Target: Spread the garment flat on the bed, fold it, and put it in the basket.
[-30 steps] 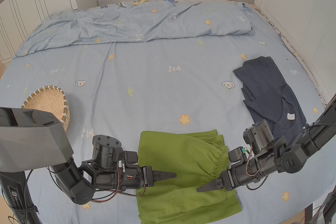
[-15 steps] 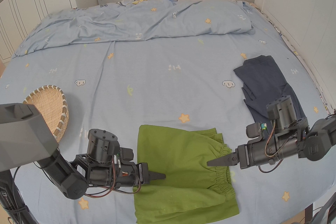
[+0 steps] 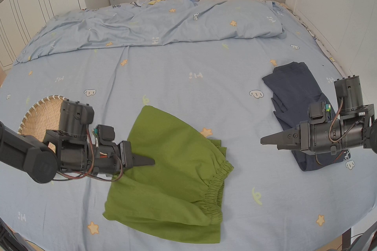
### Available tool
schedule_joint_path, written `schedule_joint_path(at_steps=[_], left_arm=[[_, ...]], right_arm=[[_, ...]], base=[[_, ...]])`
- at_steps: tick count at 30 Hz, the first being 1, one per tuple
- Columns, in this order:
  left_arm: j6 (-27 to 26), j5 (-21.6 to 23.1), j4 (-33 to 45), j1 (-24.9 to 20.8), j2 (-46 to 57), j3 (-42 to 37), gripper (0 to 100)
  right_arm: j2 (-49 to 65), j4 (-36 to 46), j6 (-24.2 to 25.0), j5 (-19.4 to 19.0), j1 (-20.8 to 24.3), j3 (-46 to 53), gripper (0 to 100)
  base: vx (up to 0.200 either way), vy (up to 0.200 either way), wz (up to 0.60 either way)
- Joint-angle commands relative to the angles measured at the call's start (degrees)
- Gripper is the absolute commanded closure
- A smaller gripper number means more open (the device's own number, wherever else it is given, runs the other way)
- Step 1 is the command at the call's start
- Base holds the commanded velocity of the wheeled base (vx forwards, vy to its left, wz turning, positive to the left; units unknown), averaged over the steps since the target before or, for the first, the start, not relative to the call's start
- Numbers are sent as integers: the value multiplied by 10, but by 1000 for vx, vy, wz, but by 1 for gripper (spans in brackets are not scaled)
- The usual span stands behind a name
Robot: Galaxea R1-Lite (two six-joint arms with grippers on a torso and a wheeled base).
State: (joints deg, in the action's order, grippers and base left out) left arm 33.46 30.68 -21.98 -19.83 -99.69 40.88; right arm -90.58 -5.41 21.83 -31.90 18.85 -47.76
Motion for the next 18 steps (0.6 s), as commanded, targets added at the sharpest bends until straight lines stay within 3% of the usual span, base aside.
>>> schedule_joint_path(at_steps=[1,7,12,16,18], left_arm=[[-45,1,26,27,38,24,100],[-54,0,87,27,67,51,100],[-57,-1,208,39,97,114,100],[-65,-1,261,43,104,141,100],[-70,-1,272,44,107,145,100]], right_arm=[[25,12,1,-4,-13,-8,0],[25,18,1,-4,-12,-11,0],[25,19,1,-4,-7,-10,0],[25,19,1,-4,-10,-11,0],[25,19,1,-4,-11,-11,0]], base=[[0,0,0],[0,0,0],[0,0,0],[0,0,0],[0,200,0]])
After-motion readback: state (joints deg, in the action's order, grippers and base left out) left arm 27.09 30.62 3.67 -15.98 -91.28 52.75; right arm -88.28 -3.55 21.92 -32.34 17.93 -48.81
